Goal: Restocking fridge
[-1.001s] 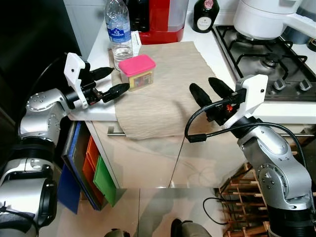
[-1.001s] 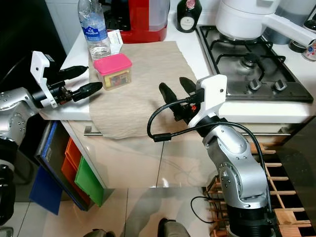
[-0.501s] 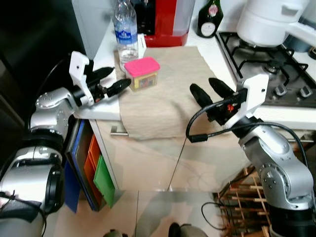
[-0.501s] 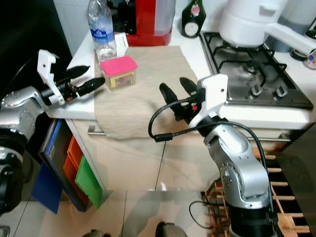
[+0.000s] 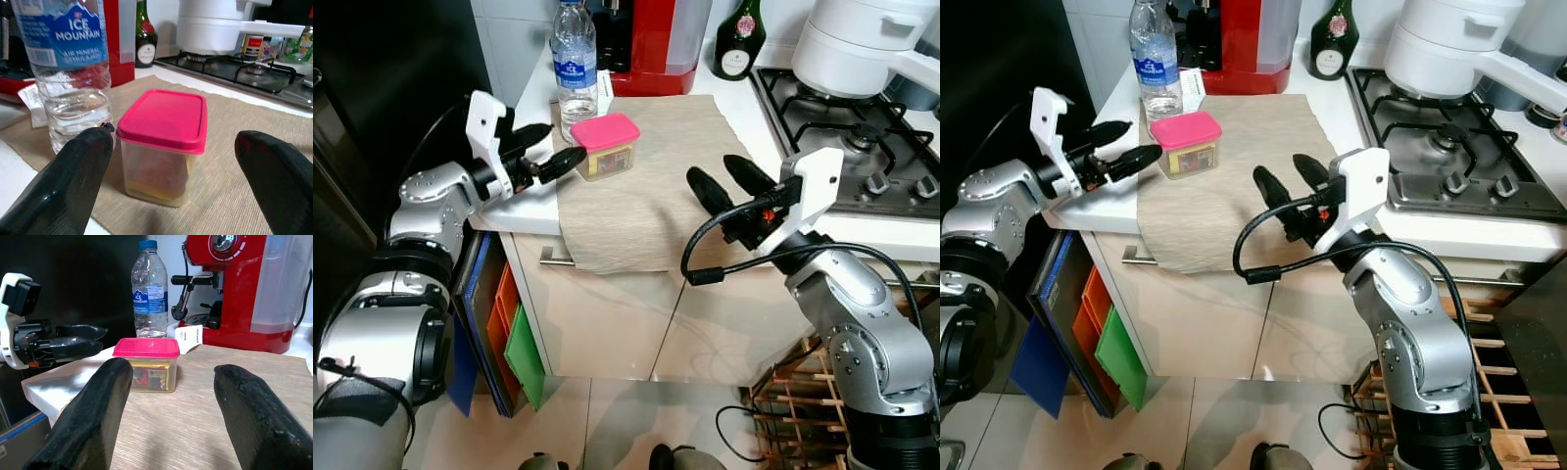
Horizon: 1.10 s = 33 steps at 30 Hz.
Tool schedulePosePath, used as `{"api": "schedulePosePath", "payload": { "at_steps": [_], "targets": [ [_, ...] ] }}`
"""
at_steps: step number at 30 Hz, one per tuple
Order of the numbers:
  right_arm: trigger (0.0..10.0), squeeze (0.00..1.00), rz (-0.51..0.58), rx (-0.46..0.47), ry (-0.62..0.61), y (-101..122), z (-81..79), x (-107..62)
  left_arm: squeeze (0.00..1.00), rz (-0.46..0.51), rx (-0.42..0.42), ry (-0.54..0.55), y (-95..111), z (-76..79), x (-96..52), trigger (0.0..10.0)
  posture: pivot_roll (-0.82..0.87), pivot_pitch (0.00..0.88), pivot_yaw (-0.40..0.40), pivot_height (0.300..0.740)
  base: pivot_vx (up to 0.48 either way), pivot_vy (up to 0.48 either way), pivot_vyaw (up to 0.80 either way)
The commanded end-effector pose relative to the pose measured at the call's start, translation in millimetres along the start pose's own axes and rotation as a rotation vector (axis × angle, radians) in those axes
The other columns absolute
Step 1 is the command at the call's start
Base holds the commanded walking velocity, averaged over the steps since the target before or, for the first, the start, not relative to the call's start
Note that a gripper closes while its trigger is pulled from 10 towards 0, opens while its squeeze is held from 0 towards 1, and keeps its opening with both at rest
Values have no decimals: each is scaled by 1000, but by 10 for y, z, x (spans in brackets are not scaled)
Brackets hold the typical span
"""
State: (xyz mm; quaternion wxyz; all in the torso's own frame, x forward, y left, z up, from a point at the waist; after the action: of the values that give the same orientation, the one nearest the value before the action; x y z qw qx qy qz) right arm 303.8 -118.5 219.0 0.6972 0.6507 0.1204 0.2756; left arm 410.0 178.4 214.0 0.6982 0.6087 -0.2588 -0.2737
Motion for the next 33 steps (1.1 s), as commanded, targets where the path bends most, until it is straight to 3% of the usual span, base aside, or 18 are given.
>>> {"api": "schedulePosePath", "payload": {
  "at_steps": [1, 33],
  "targets": [
    [10000, 0, 13, 3, 6, 41, -18, -10, 0, -10, 17, -12, 25, 27, 48, 10000, -209, 0, -18, 740, 0, 0, 0],
    [10000, 0, -21, -16, 1, 80, 1, -150, 0, 6, -43, -18, -15, 210, 360, 10000, -292, 17, -42, 740, 0, 0, 0]
  ]
}}
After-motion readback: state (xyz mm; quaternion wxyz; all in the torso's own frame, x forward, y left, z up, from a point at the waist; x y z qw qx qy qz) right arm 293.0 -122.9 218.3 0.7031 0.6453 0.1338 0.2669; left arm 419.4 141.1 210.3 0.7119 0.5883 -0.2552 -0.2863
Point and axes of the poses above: a point about 5 cm out from each wrist's last joint towards the gripper, its own x axis pointing out of the wrist towards the gripper, its own y axis along the axis of the wrist's last joint, z = x × y, the point moved 3 cm from there along x, pointing out of the wrist towards the gripper, and after that the axes turned 10 degrees about -x, right-handed, at the moved point
